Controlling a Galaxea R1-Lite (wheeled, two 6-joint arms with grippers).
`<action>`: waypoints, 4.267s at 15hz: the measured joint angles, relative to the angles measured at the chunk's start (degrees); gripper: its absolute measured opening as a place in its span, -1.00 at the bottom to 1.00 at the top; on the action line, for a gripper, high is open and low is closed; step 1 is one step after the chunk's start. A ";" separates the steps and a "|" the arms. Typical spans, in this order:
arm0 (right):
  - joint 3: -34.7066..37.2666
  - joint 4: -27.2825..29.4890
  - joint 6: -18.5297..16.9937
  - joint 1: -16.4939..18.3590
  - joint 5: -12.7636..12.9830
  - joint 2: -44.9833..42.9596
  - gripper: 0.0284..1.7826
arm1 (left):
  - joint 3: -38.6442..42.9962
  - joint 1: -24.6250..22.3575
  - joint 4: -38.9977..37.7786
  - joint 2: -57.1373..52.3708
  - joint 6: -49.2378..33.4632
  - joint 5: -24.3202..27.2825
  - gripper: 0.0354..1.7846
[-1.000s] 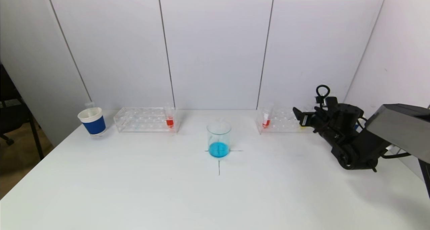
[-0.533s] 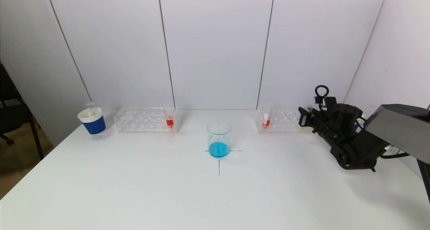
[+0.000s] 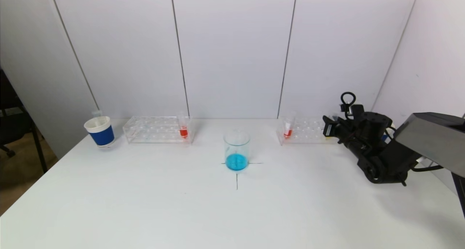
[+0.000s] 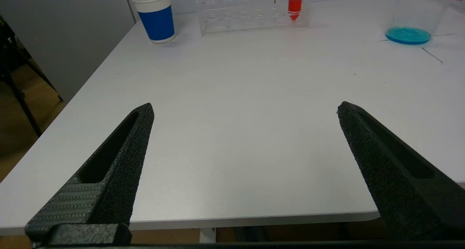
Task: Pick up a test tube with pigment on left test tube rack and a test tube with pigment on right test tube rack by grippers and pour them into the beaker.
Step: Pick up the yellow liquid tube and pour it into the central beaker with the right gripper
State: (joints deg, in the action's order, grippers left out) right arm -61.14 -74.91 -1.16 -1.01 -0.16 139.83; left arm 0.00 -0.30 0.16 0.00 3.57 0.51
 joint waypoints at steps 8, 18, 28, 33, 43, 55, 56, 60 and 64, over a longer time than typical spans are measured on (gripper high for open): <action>-0.55 5.60 0.15 -0.24 0.02 -5.34 -0.45 | 0.00 -0.02 0.00 0.00 0.00 0.01 0.98; -8.68 25.38 0.43 -1.44 -0.11 -19.18 -0.45 | 0.00 -0.02 0.00 0.00 0.00 0.01 0.98; -24.42 38.14 14.56 -14.38 -3.06 -21.75 -0.45 | 0.00 -0.02 0.00 0.00 0.01 0.01 0.98; -29.49 39.34 25.99 -20.48 -8.30 -18.52 -0.45 | 0.00 -0.02 0.00 0.00 0.01 0.04 0.98; -36.13 44.09 48.02 -25.94 -19.85 -8.51 -0.45 | 0.00 -0.02 -0.02 0.00 0.01 0.00 0.98; -26.49 23.48 61.16 -25.44 -31.59 -4.55 -0.45 | 0.00 0.00 -0.05 0.00 0.01 0.01 0.98; -25.42 22.02 61.93 -25.31 -32.20 -4.18 -0.45 | 0.00 -0.02 -0.05 0.00 0.00 0.00 0.98; -22.60 17.64 65.38 -24.87 -34.05 -3.17 -0.45 | 0.00 0.00 -0.02 0.00 0.00 0.00 0.98; -19.54 14.69 69.34 -24.81 -34.78 -2.84 -0.45 | 0.00 0.00 -0.02 0.00 -0.02 0.01 0.98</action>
State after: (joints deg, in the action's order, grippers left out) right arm -80.68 -60.22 68.18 -25.82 -34.94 136.99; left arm 0.00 -0.30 0.13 0.00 3.55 0.52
